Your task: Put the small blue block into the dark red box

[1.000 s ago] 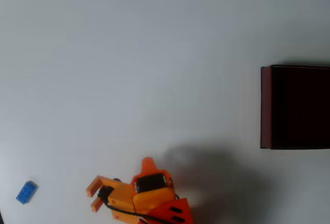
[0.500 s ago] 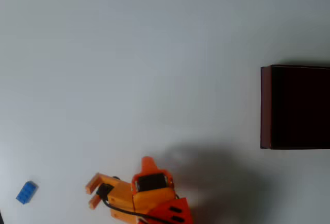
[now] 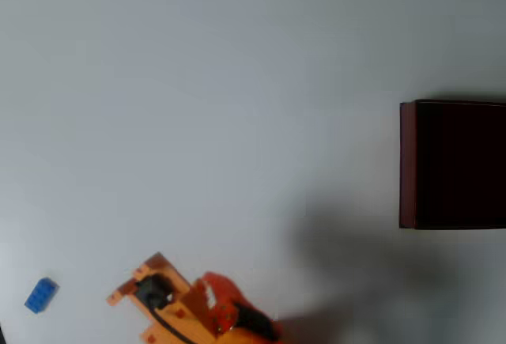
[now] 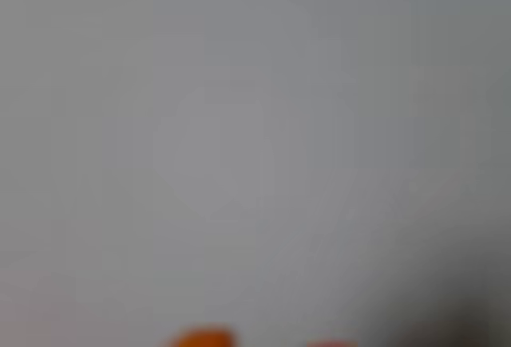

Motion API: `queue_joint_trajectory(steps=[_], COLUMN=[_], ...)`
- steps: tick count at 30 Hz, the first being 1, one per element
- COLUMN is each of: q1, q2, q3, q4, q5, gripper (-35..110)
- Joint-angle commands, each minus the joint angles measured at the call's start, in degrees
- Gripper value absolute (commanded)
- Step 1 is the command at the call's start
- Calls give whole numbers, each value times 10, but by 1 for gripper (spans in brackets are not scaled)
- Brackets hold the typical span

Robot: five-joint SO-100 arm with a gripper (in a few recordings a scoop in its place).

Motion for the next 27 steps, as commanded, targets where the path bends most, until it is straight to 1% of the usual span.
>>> queue_joint_trajectory(steps=[1,4,6,10,14,16,27], q1=[-97,-181,-230,-328,-419,-436,-464], q2=[-7,-41,-96,-226,-314,-359,-558], q3=[-27,-21,-36,-94,-110,-118,-195], q4=[15,12,9,1,-64,-99,-233], q5=[233,401,490,679,869,920,1097], gripper=[10,19,23,24,24,24,24])
